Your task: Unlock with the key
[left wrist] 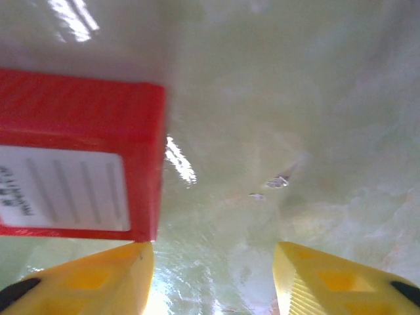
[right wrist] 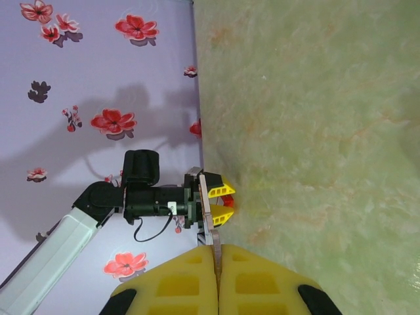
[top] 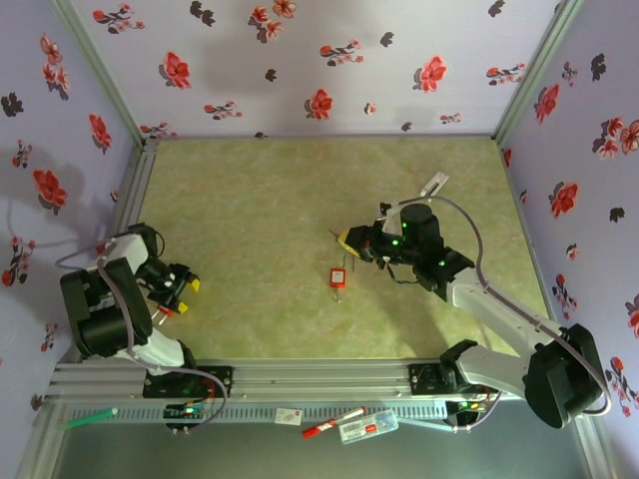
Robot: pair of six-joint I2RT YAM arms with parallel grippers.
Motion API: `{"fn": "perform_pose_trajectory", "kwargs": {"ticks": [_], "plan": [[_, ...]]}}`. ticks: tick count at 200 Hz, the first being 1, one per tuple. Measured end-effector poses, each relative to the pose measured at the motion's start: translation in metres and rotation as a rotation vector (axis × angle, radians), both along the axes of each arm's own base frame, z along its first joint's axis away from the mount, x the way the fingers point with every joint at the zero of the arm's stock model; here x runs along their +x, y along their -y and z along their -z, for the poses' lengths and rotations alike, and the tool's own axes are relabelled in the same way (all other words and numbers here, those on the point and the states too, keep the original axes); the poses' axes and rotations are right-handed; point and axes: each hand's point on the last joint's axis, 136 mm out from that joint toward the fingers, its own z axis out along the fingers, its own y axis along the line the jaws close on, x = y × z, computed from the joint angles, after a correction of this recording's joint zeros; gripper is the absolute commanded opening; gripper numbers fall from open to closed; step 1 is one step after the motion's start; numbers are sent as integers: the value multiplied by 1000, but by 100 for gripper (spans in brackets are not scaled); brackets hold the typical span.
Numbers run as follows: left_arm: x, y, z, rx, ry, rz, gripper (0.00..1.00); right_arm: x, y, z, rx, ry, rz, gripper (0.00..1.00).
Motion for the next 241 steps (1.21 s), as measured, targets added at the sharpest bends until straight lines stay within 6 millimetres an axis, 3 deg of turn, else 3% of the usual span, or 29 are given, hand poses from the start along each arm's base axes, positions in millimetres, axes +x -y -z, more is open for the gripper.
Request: {"fn": "perform_pose_trajectory", "kwargs": {"ticks": [17, 34, 49, 84, 120, 143, 197, 241], "plan": [[0, 3, 1, -1, -4, 21, 46, -1, 1, -3, 2, 6, 4, 0], [0, 2, -5, 13, 15, 17, 61, -3, 2, -5, 4, 10, 4, 0], [0, -3, -21, 41, 62, -2, 65, -4, 4, -6, 3, 11, 7, 0], [-3, -39, -57, 113, 151, -114, 80, -5, 5, -7, 1, 10, 11, 0], [-16, -64, -47, 114, 83, -164, 84, -6, 6, -5, -5, 2, 12, 0], [-18, -64, -33, 86, 23, -136, 83, -6, 7, -3, -11, -4, 18, 0], [-14, -62, -10, 56, -30, -50, 66, -4, 8, -2, -19, -5, 31, 0], [-3, -32, -5, 50, -33, 130, 58, -3, 8, -2, -21, -4, 34, 0]]}}
